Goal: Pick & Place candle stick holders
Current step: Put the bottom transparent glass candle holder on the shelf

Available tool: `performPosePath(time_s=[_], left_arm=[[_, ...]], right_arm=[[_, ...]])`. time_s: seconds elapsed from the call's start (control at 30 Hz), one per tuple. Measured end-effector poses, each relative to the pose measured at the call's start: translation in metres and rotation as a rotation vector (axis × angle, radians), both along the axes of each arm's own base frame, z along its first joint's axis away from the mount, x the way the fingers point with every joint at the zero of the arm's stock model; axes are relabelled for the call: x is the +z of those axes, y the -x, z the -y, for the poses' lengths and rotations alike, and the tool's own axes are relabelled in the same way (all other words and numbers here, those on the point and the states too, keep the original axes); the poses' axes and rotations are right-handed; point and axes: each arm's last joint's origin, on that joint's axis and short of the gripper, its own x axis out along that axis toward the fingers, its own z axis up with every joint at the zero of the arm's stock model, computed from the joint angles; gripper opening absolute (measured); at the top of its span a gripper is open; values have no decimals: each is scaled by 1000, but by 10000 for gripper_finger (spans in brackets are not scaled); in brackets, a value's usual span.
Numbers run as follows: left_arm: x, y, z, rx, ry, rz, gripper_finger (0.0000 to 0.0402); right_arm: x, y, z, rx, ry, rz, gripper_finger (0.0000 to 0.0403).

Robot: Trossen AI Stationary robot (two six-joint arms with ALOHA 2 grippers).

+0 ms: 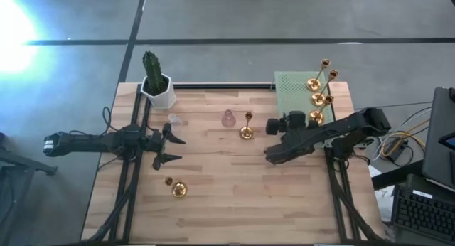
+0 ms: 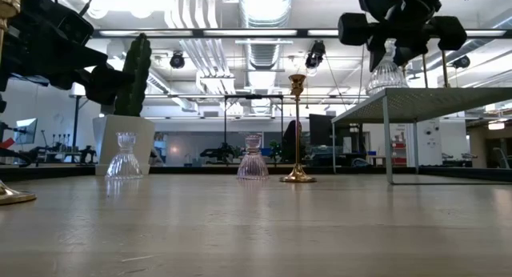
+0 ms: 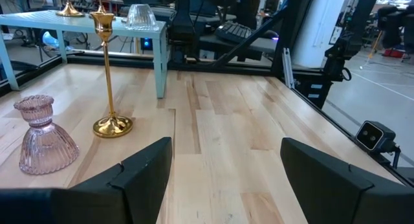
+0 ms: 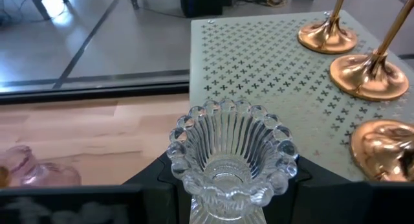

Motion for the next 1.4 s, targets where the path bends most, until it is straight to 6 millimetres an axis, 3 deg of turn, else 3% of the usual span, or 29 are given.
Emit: performPosePath(time_s=[0.7,1.4], left_arm=[[0,0,0,0,0,0,294],[0,0,0,0,0,0,294]], right_arm=[[-13,31,18,-58,35,-33,119],[-18,39,26,-84,27,-67,119]])
